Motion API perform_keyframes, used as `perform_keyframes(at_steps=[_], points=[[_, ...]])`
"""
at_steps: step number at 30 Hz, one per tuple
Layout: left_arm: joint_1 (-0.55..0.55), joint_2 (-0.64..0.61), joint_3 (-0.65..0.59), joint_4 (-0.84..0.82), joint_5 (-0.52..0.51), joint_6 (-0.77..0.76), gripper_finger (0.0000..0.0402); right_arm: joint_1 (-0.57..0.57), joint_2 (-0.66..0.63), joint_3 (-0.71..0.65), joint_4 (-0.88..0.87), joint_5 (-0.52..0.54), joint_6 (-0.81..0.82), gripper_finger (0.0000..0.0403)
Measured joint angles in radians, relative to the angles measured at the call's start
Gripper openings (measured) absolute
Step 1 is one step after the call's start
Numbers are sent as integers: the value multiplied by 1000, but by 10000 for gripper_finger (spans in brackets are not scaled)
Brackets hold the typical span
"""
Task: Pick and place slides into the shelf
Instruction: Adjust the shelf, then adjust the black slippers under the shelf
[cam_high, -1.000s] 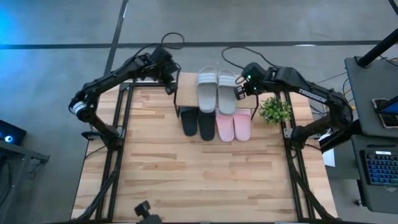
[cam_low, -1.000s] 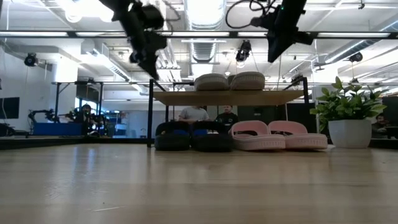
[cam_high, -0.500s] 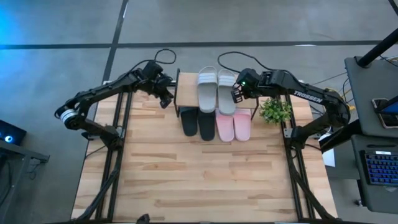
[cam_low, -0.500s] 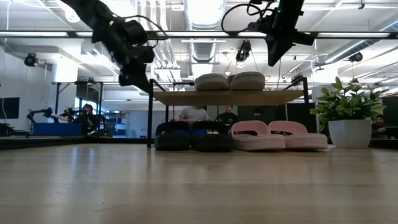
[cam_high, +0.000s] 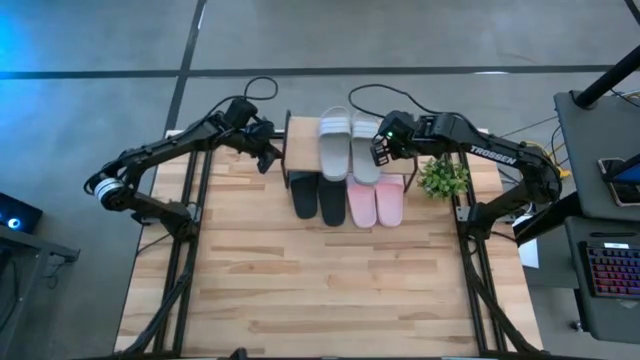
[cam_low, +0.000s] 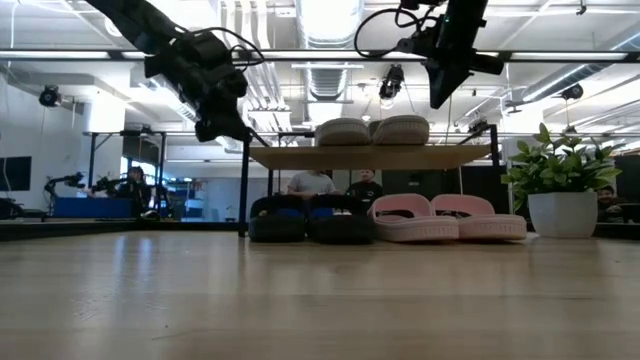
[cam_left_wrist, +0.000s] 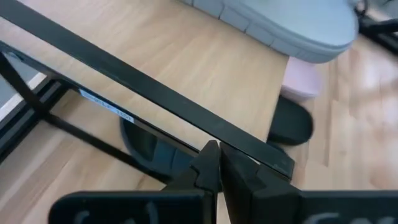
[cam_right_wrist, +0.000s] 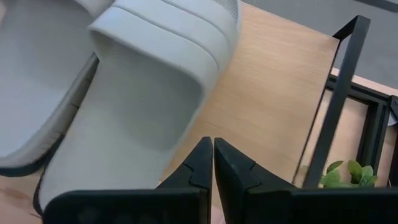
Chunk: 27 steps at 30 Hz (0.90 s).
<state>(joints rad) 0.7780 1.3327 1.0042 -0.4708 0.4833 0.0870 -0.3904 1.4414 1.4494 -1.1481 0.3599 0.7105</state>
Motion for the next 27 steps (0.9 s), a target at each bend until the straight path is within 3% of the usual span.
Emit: perform_keyframes(at_steps=[7,11,14,19,27], points=[[-1,8,0,-18,162,-6,0,0,0,0,-1,0,11,9],[-9,11,0,-66,185,-3,0,0,0,0,-1,0,11,9],[-8,6,-7,-91,148,13,0,0,0,0,-5,0,4,9],[-5,-53,-10,-133,-9,52,0,3,0,0,-104,-1,18,9],[-5,-153,-98,-196,-73,38,0,123,-1,-1,-195,-130,21,9]])
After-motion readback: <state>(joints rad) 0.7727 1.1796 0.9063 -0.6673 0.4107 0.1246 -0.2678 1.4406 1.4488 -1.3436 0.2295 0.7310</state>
